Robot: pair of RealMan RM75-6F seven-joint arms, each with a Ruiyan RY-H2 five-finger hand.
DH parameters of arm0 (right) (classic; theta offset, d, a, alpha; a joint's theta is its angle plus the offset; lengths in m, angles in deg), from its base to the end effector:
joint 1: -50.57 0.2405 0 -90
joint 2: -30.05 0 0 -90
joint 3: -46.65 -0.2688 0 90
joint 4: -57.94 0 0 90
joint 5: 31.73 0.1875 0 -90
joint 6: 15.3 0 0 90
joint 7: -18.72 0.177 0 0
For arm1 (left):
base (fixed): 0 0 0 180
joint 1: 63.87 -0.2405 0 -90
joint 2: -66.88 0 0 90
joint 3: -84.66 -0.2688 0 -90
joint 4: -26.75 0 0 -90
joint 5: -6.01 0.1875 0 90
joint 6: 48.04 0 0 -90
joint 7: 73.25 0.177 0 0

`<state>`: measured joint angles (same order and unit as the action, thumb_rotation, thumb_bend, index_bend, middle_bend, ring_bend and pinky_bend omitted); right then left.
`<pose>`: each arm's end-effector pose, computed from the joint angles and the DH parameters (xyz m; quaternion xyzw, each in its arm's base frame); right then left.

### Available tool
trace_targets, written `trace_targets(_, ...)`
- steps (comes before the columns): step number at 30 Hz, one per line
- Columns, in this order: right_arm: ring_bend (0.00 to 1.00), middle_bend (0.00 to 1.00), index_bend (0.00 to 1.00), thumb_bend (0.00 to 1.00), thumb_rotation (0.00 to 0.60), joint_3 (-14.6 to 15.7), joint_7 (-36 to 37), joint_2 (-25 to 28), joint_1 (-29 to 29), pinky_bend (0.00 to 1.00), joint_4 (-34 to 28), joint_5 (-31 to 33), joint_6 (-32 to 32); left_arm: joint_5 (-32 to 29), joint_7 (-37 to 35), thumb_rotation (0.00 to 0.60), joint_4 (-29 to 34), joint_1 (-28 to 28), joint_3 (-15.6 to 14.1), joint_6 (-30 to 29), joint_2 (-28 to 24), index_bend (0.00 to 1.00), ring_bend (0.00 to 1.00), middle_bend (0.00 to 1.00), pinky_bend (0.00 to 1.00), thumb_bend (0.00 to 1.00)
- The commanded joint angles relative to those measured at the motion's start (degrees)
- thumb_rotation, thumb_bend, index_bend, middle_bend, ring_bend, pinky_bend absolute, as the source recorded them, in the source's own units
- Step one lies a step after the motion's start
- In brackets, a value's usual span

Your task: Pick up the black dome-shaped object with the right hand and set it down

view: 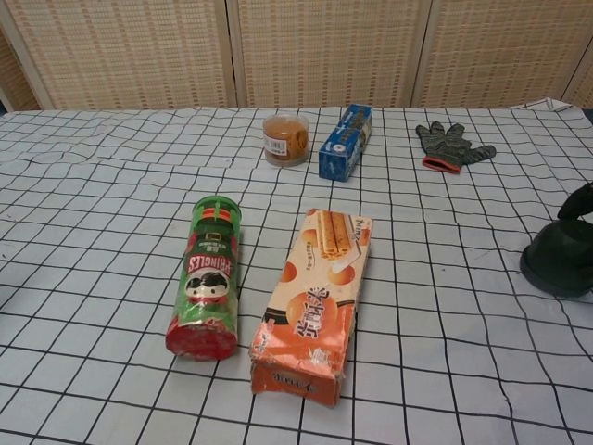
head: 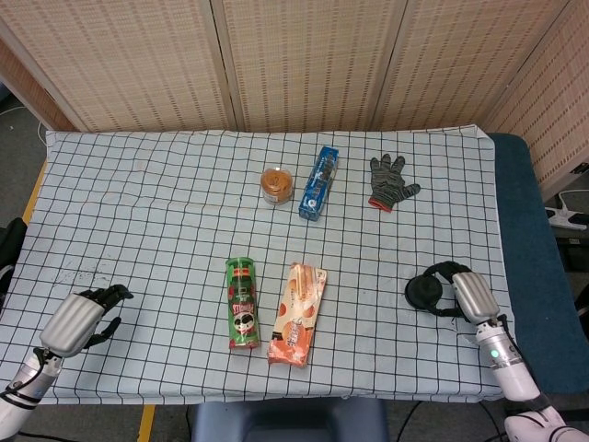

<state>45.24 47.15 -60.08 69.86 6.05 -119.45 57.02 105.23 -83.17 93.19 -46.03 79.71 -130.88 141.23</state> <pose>-0.3417 -0.3029 0.0581 0.6200 -0.4604 0.4343 0.4638 -0.3079 0.2621 0.1192 -0.7477 -0.2827 -0.3850 0.4614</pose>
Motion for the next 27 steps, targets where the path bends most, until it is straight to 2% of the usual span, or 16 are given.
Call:
trace_targets(1,0.31,0.42,0.47,0.11,0.6,-0.2,0.0,-0.2,-0.2,0.37,0.2,-0.1,0.7,0.0,-0.1,0.6,0.1,0.0,0.0,0.1,0.0,0.31,0.46,0.28,0.63,0.45)
trace_targets(5,0.35,0.45,0.54,0.12,0.6,-0.4,0.1,-0.4,-0.3,0.4,0.6,-0.4,1.7,0.1,0.1,0.6,0.0,0.0,-0.1,0.0,0.0,0.31,0.46,0.28,0.63,0.45)
trace_targets(10,0.35,0.45,0.54,0.13,0.6,-0.8,0.8,0.4,-0.7,0.4,-1.2,-1.6,5.1,0.0,0.1,0.6,0.1,0.0,0.0,0.0,0.0,0.31,0.46,0.28,0.63,0.45)
trace_targets(15,0.35,0.47,0.55,0.13,0.6,-1.5,-3.8,3.0,-2.2,0.4,-5.4,-2.0,9.8,-0.2,-0.2,0.6,0.1,0.0,0.0,0.1,-0.1,0.31,0.46,0.28,0.63,0.45)
trace_targets(20,0.35,0.47,0.55,0.13,0.6,-1.7,-9.9,6.0,-3.8,0.4,-7.5,1.5,6.9,-0.2,-0.2,0.6,0.0,-0.1,0.1,-0.1,-0.1,0.31,0.46,0.28,0.63,0.45)
trace_targets(27,0.35,0.47,0.55,0.13,0.6,-2.0,-9.6,5.6,-4.6,0.4,-5.2,3.9,4.0,-0.1,0.6,0.6,0.2,0.1,0.0,0.4,0.1,0.31,0.46,0.28,0.63,0.45)
